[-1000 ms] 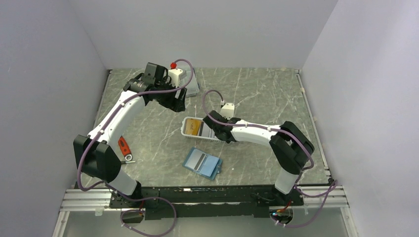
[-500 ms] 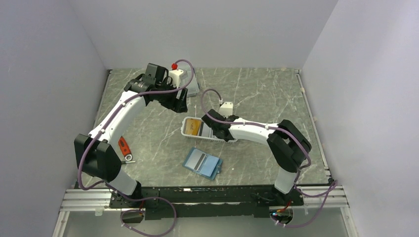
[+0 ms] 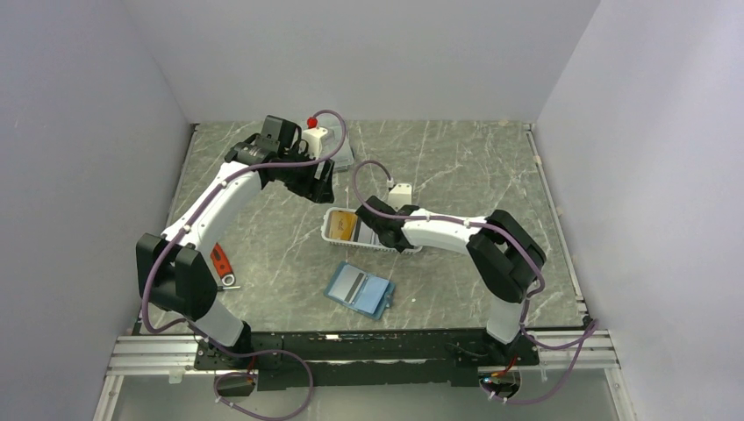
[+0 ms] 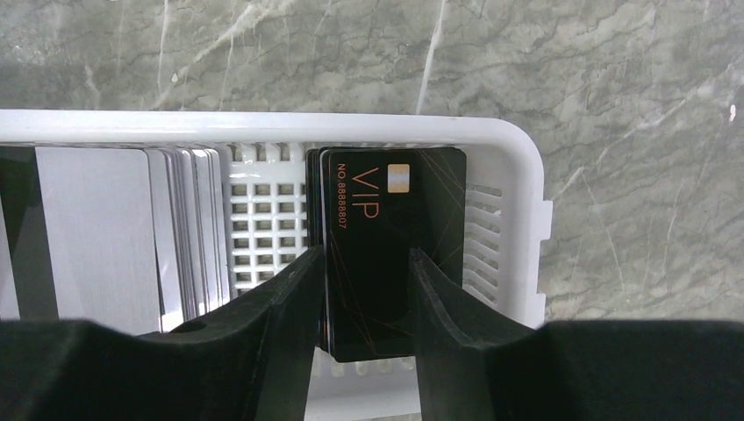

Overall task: Put the credit cards into the card holder
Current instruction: Pick up the credit card from the storage box.

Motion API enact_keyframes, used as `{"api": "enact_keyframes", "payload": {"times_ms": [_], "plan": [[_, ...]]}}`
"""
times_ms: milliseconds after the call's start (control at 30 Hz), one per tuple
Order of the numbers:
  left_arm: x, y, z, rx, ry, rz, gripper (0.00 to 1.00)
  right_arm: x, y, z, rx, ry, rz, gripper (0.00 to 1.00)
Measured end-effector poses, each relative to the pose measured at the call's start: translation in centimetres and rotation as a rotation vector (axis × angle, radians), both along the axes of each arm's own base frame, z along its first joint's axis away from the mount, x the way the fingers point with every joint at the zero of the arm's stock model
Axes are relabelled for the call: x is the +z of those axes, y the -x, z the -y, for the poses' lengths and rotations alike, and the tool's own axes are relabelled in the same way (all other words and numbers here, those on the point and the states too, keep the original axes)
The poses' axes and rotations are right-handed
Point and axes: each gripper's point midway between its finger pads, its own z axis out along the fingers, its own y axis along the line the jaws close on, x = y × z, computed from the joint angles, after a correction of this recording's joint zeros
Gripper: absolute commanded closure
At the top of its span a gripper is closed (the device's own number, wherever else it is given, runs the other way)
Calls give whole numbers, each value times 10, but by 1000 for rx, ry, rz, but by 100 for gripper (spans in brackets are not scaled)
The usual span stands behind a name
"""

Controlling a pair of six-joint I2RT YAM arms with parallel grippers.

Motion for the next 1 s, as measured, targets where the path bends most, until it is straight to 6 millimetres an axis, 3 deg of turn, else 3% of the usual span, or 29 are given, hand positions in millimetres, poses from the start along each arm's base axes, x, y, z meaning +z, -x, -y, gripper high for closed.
{"api": "enact_keyframes", "payload": {"times_ms": [1000], "plan": [[-6,3,0,-4,1,-13,30,33,4,34,-87,-10,83,80]]}}
